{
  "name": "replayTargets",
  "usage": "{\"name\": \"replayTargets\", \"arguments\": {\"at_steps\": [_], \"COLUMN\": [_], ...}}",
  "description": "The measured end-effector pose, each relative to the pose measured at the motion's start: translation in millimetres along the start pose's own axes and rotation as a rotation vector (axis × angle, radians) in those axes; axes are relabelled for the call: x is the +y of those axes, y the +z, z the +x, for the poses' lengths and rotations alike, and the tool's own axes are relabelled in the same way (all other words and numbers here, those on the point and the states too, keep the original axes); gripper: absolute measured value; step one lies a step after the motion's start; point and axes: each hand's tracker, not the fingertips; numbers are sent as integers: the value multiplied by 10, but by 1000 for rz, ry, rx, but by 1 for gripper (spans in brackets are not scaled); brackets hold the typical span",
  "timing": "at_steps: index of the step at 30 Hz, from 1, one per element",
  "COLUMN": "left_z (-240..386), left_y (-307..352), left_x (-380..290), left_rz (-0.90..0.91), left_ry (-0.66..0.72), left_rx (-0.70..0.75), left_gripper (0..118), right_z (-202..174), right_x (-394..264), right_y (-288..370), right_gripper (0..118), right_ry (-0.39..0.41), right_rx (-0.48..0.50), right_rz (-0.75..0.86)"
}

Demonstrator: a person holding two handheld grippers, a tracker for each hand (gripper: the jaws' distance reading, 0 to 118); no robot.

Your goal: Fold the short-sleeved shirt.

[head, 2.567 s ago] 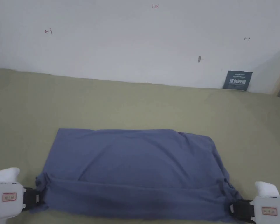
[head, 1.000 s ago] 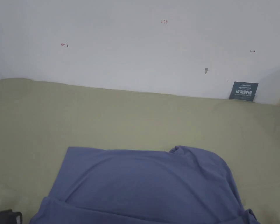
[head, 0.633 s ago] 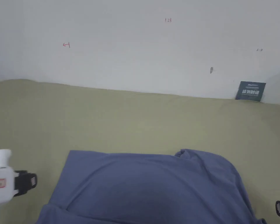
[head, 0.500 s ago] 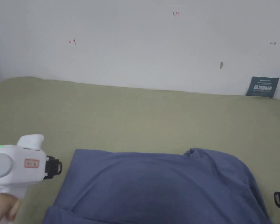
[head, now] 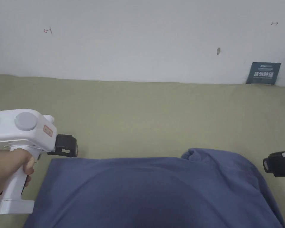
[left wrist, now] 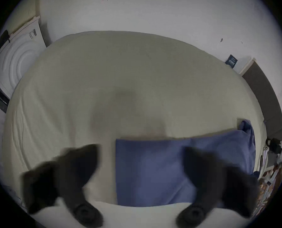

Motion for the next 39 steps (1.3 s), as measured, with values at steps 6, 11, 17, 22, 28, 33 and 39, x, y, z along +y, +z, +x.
{"name": "replayTargets", "arguments": {"at_steps": [6,11,17,22,28,33,39], "left_z": [114,168,60,29,45,45,-49], "left_y": [-168,-174,-113,-83,8,329,888], "left_x": [-173,-321,-241,-234,-279,-327,-490], "left_rz": [-110,-54,-14,9,90,123,170], "left_ry": [-3,-64,-67,-59,-56,-68,-77], "left_rx": [-28,9,-28,-50,-51,-71,-115], "left_gripper": [54,0,0,0,0,0,0], "right_z": [292,378,370,183,151,64,6], "right_x": [257,311,227,123,65,45,6], "right_y": [-406,-865,-1346,-1344,-897,-441,161], "right_gripper": [9,109,105,38,8,8,8], "right_ry": [-116,-138,-131,-81,-65,-33,-1], "right_rx": [-28,32,-44,-199,-104,-52,-26], "right_rz": [-28,-161,-198,-177,-65,-23,10]}}
